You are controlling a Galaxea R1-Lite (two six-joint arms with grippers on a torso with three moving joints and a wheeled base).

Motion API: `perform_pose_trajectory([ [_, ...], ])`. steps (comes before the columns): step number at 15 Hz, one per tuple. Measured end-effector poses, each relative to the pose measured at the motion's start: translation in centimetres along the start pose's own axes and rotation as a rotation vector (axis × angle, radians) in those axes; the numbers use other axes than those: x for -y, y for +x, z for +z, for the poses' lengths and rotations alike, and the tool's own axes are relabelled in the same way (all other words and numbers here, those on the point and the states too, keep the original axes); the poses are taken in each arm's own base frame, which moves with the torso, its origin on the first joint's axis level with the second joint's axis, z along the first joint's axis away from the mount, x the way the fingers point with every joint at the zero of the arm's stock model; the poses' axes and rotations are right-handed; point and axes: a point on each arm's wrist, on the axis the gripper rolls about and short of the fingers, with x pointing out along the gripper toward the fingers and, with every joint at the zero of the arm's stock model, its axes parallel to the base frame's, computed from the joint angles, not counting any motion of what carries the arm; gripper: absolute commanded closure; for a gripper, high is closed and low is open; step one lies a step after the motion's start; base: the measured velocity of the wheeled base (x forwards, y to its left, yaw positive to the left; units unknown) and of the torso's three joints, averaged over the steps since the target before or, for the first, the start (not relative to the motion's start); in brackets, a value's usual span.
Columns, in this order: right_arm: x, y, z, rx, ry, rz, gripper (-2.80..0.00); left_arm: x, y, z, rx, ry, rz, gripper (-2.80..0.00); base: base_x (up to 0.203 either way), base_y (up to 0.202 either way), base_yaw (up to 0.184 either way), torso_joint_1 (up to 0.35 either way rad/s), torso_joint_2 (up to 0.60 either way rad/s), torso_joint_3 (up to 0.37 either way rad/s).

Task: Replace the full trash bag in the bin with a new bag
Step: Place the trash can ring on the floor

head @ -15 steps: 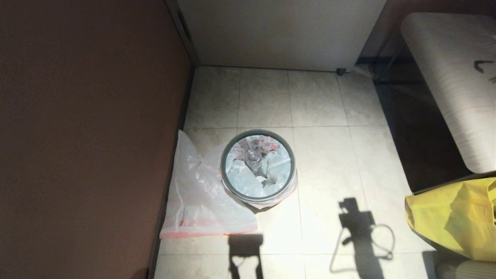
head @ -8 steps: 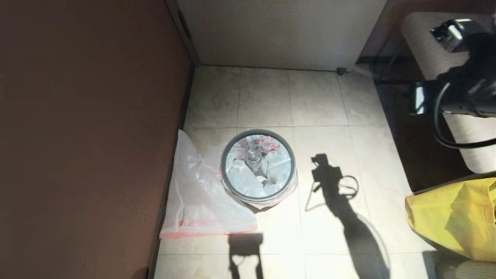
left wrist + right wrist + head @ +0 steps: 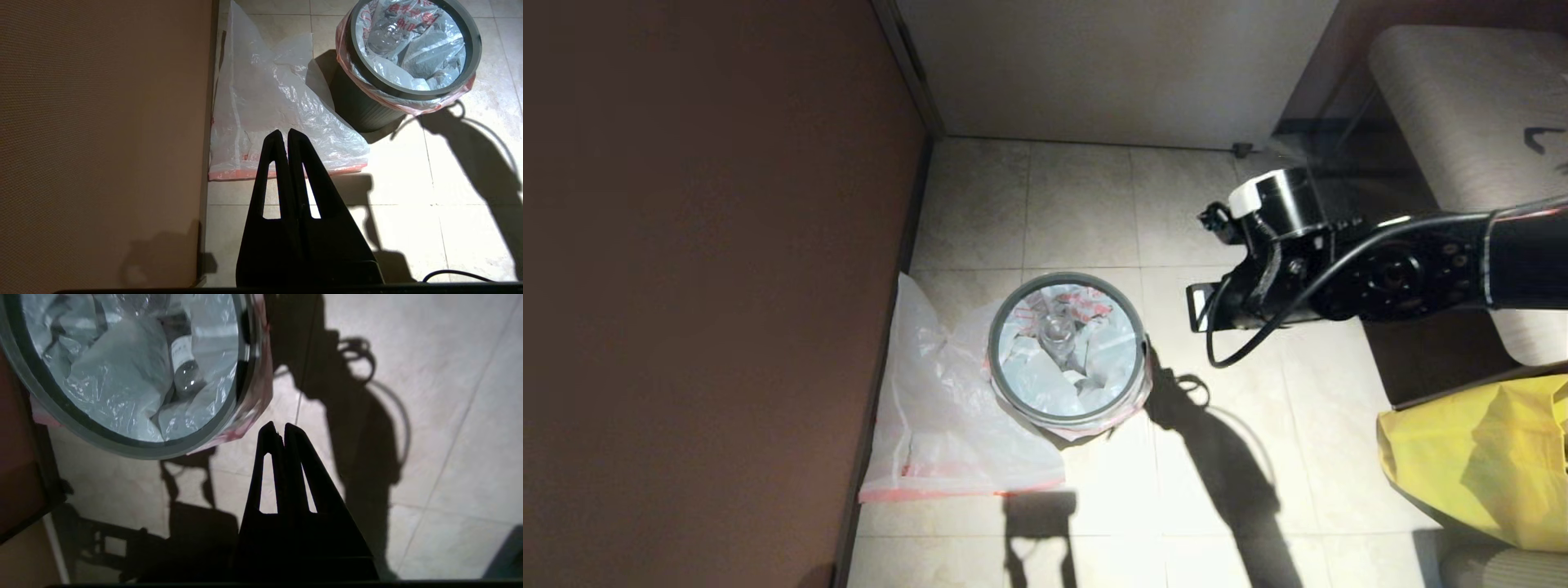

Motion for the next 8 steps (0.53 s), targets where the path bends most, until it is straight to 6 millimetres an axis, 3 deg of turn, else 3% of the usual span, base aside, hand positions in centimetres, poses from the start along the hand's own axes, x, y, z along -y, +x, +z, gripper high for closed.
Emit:
perform_pose_trajectory([
  [4,-1.4,3.6,-2.7,-0.115,0.037,0.003,0.0,0.0,0.0,0.0,0.0,0.0,0.0,0.0,0.0,0.0,0.0,0.0,0.0,0.0],
  [5,-1.6,4.2,-3.1,-0.128,0.027,0.002,-2.8,0.0,0.0,0.0,0.0,0.0,0.0,0.0,0.0,0.0,0.0,0.0,0.0,0.0],
  [8,-2.3,5.4,-3.1,-0.128,0.0,0.012,-2.8,0.0,0.0,0.0,0.0,0.0,0.0,0.0,0.0,0.0,0.0,0.0,0.0,0.0],
])
